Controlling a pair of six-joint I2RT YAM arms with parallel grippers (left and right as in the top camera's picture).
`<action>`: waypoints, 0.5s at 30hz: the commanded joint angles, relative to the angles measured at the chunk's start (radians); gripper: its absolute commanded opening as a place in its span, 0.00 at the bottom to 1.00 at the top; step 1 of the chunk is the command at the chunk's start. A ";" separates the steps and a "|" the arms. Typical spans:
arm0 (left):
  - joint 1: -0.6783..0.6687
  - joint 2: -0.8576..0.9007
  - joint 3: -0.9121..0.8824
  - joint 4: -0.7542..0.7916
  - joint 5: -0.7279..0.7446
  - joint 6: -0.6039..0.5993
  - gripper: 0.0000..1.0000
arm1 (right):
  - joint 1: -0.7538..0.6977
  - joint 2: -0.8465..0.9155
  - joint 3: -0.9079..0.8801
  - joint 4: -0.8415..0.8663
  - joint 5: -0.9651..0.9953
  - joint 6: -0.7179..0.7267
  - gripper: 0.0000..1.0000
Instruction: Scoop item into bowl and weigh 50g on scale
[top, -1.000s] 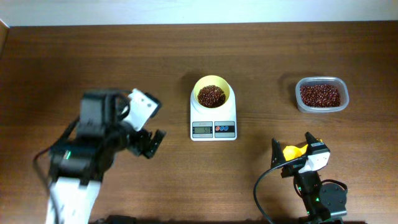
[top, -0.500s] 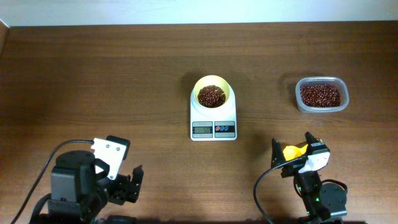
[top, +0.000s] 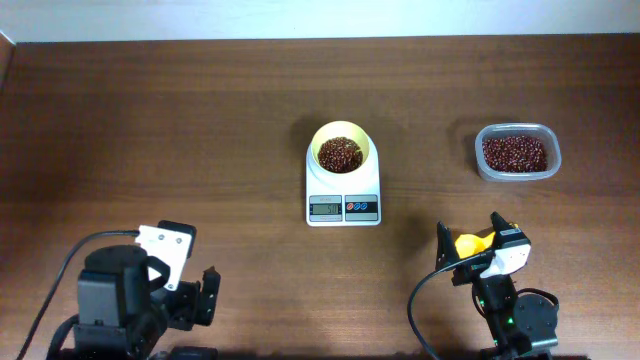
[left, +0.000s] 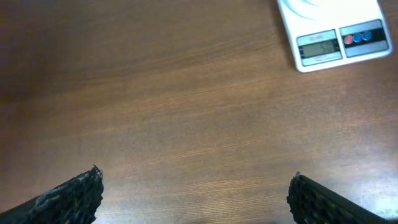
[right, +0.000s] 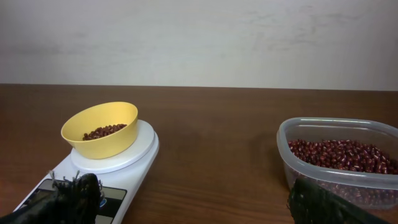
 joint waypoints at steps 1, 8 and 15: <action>0.065 -0.056 0.008 -0.002 -0.013 -0.012 0.99 | 0.006 -0.010 -0.005 -0.007 0.016 0.000 0.99; 0.134 -0.199 0.008 0.007 0.077 -0.016 0.99 | 0.006 -0.010 -0.005 -0.007 0.016 0.000 0.99; 0.134 -0.348 0.008 0.002 0.085 -0.016 0.99 | 0.006 -0.010 -0.005 -0.007 0.016 0.000 0.99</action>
